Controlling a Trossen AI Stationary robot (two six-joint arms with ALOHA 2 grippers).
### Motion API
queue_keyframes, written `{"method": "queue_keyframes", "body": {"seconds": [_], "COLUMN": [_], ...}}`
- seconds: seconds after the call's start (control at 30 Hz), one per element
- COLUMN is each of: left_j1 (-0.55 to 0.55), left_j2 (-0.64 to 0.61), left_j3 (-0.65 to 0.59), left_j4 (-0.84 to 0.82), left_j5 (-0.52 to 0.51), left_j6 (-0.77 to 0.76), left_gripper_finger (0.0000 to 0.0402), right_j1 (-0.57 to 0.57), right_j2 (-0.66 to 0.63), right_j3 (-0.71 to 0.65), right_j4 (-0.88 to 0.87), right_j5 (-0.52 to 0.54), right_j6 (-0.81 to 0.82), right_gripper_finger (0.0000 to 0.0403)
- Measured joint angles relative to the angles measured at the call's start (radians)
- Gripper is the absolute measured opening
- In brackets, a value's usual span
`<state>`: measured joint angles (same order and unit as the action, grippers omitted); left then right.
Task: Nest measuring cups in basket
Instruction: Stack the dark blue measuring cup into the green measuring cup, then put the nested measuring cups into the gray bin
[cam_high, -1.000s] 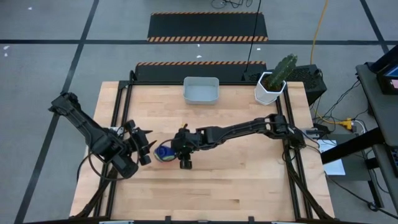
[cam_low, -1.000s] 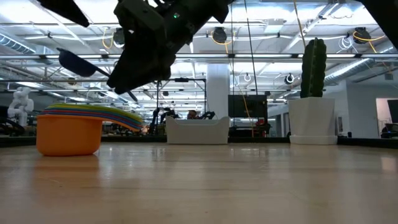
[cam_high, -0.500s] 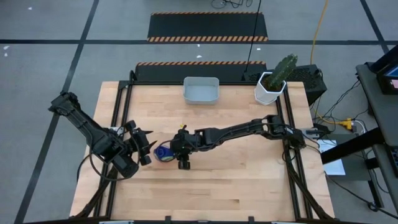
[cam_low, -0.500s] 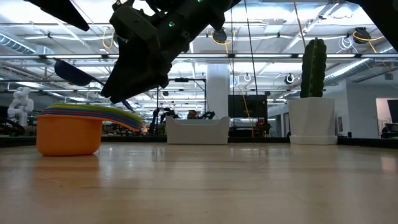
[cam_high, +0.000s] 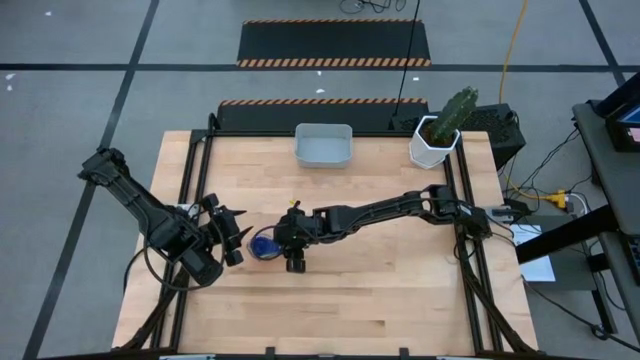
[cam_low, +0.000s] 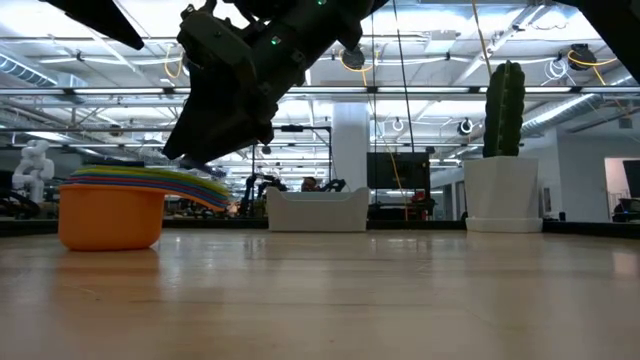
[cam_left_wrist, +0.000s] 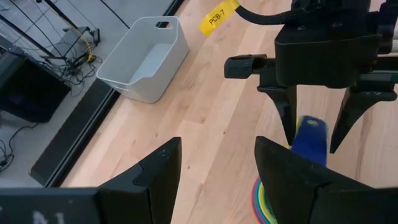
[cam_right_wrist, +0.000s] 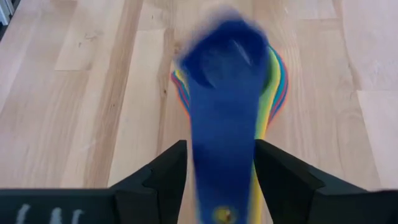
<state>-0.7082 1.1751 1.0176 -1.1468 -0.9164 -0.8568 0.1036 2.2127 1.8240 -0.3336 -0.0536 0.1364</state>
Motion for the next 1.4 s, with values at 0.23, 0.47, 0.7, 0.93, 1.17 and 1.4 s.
{"method": "queue_keyframes", "body": {"seconds": [0.23,0.47,0.7,0.93,1.17,1.4], "left_j1": [0.0,0.0,0.0,0.013,0.07,0.156], "left_j2": [0.0,0.0,0.01,0.077,0.181,0.281], "left_j3": [0.0,0.0,0.0,-0.001,-0.001,-0.001], "left_j4": [0.002,0.098,0.267,0.421,0.469,0.466], "left_j5": [0.002,0.061,0.114,0.168,0.3,0.394], "left_j6": [-0.003,0.032,0.139,0.265,0.332,0.341], "left_gripper_finger": [0.0207,0.0207,0.0207,0.0209,0.0264,0.0327], "right_j1": [0.0,0.008,0.079,0.154,0.197,0.221], "right_j2": [0.0,-0.027,-0.112,-0.134,-0.138,-0.21], "right_j3": [0.0,-0.001,0.0,0.0,-0.051,-0.201], "right_j4": [0.009,-0.022,-0.152,-0.276,-0.315,-0.318], "right_j5": [0.002,0.002,0.119,0.288,0.346,0.354], "right_j6": [0.005,0.005,-0.025,-0.044,-0.027,0.041], "right_gripper_finger": [0.0191,0.0192,0.0192,0.0192,0.0192,0.0192]}}
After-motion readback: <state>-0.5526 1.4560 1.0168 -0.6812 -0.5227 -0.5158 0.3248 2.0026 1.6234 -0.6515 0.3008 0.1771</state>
